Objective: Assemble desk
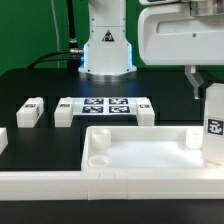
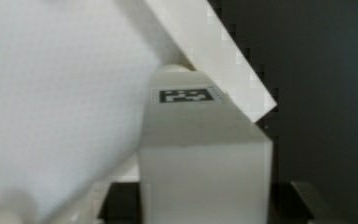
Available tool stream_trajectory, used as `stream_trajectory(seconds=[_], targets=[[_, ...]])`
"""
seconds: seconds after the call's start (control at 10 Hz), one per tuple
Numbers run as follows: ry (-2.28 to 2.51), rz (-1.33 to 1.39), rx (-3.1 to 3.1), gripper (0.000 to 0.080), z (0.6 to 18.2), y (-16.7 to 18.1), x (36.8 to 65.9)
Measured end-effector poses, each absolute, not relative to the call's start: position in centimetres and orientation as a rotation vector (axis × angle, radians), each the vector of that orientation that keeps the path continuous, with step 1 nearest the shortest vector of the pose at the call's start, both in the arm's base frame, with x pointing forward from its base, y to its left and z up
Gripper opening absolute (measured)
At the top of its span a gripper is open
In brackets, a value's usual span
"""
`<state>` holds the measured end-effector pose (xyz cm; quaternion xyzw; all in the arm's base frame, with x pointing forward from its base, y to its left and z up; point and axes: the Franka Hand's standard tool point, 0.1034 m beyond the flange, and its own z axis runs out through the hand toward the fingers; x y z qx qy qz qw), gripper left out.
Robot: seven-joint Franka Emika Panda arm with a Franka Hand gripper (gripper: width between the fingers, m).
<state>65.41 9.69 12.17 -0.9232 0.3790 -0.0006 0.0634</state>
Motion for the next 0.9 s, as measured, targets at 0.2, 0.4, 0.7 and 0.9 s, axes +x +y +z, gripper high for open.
stream_trajectory(seconds=[0.2, 0.4, 0.7, 0.9], targets=[[1.289, 0.006, -2.727, 0.0292, 12.2, 9.6, 65.4], [1.461, 0.022, -2.624, 0.0292, 12.1, 9.4, 65.4], [2.0, 0.085, -2.166, 0.0292, 12.1, 10.0, 65.1], [2.01, 0.091, -2.147, 0.0359, 12.1, 10.1, 65.0]])
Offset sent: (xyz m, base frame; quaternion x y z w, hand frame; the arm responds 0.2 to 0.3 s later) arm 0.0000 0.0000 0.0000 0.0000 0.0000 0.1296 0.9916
